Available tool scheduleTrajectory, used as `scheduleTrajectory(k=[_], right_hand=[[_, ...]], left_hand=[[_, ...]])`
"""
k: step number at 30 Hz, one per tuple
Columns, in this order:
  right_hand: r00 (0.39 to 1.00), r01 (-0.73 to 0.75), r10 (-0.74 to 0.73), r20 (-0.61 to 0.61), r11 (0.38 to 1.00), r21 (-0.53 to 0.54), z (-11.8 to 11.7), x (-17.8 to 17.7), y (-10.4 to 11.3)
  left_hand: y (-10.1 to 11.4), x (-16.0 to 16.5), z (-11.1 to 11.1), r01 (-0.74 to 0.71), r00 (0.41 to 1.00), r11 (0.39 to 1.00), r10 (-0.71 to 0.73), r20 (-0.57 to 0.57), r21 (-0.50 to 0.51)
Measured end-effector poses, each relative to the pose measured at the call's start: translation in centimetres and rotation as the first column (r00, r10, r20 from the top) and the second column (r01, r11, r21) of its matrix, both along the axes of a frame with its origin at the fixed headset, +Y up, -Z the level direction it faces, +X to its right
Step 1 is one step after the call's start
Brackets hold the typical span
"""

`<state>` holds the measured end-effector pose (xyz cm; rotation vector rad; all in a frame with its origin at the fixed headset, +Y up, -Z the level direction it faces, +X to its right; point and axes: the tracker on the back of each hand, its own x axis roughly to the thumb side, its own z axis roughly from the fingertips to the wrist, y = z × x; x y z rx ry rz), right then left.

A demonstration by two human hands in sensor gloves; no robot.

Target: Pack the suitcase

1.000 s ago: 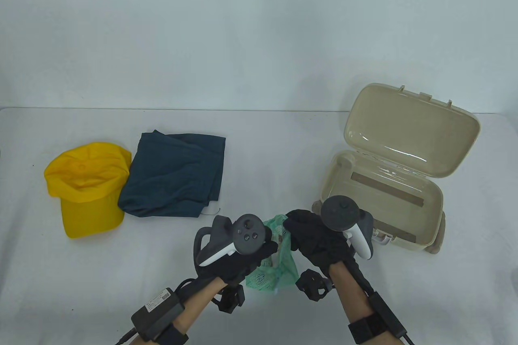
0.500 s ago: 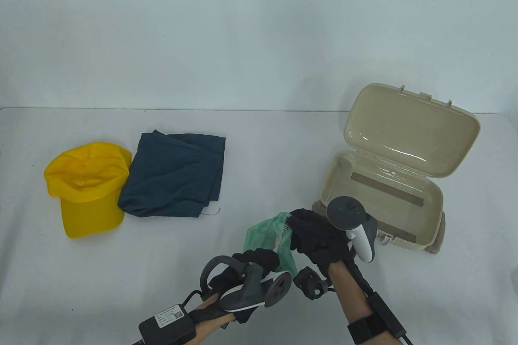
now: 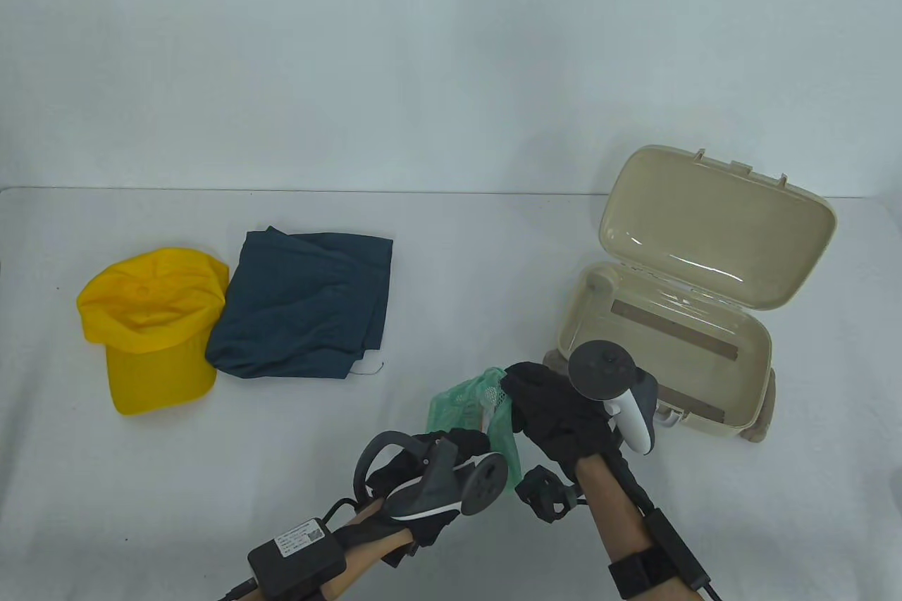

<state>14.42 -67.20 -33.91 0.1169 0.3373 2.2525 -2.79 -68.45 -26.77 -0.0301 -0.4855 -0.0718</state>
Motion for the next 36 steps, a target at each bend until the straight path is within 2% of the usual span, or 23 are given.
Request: scheduleTrajectory(k=[1,3,5,8,12,14,18,21,24,26,29,32,34,36], right_hand=[[0.999,-0.031,0.031,-0.006,0.999,0.043,0.2,0.0,0.7],[0.997,-0.069,0.07,-0.012,0.992,0.11,0.7,-0.2,1.8],[0.989,-0.115,0.13,-0.074,0.977,0.178,1.3,-0.9,3.3],[0.956,-0.217,0.256,-0.143,0.946,0.24,2.5,-1.9,4.0],[0.838,-0.426,0.504,-0.21,0.844,0.326,4.3,-3.3,2.8],[0.793,-0.474,0.564,-0.228,0.808,0.35,4.8,-4.0,1.9],[0.745,-0.534,0.638,-0.194,0.746,0.398,5.3,-5.5,-0.1],[0.757,-0.545,0.644,-0.107,0.713,0.442,5.5,-5.7,-0.6],[0.766,-0.539,0.637,-0.088,0.71,0.453,5.5,-5.7,-0.5],[0.771,-0.538,0.634,-0.068,0.704,0.463,5.5,-5.6,-0.3],[0.768,-0.548,0.64,-0.024,0.676,0.492,5.7,-5.5,-0.1],[0.744,-0.574,0.667,0.013,0.63,0.524,6.0,-5.5,-0.3],[0.759,-0.557,0.651,0.005,0.646,0.523,6.0,-5.5,-0.1],[0.758,-0.555,0.652,0.012,0.636,0.536,6.2,-5.7,0.0]], left_hand=[[0.5,-0.3,-0.3,-0.017,1.0,1.0,0.017,0.023,-0.018],[1.2,-1.0,-0.6,-0.046,0.999,0.998,0.046,-0.002,-0.043],[1.8,-1.7,-1.2,-0.095,0.995,0.991,0.094,-0.013,-0.099],[2.1,-2.4,-1.7,-0.152,0.988,0.978,0.149,-0.032,-0.141],[2.0,-3.3,-2.4,-0.212,0.977,0.959,0.204,-0.065,-0.189],[1.8,-3.5,-2.7,-0.243,0.97,0.942,0.232,-0.076,-0.23],[1.7,-3.7,-3.3,-0.301,0.954,0.906,0.289,-0.084,-0.298],[1.3,-3.9,-3.5,-0.347,0.936,0.862,0.341,-0.085,-0.37],[1.2,-4.1,-3.6,-0.361,0.93,0.85,0.356,-0.086,-0.383],[1.8,-3.9,-3.4,-0.314,0.947,0.885,0.316,-0.054,-0.344],[2.8,-3.4,-3.1,-0.161,0.987,0.971,0.161,-0.013,-0.177],[4.0,-4.1,-3.8,-0.031,0.999,0.999,0.03,-0.044,-0.019],[4.0,-4.9,-4.8,-0.067,0.994,0.997,0.063,-0.086,-0.04],[3.8,-5.7,-6.1,-0.069,0.989,0.998,0.066,-0.13,-0.017]])
